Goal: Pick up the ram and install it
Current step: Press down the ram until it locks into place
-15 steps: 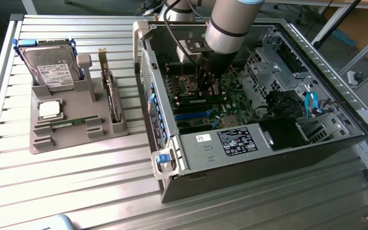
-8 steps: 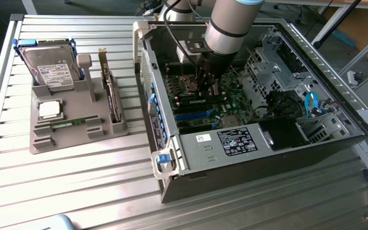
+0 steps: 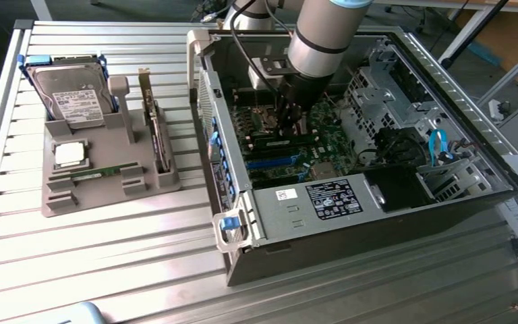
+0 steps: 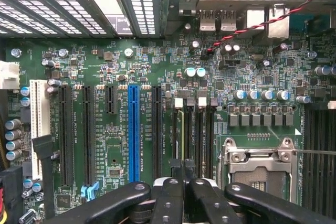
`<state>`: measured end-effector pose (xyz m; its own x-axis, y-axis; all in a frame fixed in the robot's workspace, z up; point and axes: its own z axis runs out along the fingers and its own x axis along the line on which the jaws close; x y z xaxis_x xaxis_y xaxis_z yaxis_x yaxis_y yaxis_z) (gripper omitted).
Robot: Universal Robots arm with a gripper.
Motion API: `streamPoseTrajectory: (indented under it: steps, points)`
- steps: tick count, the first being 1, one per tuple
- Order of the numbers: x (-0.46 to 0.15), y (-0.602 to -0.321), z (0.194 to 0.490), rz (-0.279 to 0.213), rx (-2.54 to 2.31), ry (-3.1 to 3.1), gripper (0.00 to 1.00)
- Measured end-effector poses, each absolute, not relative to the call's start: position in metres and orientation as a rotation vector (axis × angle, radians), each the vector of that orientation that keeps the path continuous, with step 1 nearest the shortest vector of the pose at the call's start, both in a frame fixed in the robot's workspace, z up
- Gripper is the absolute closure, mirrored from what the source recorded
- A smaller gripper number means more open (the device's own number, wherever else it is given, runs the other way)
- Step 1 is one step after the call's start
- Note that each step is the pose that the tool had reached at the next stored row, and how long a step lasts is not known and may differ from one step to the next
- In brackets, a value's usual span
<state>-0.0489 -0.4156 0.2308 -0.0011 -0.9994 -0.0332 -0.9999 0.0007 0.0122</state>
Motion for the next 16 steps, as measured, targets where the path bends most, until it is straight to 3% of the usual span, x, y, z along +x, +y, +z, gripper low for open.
streamPoseTrajectory:
  steps: [16]
  points:
    - [-0.0489,-0.4167,0.2294,0.050,-2.210,2.212,0.90]
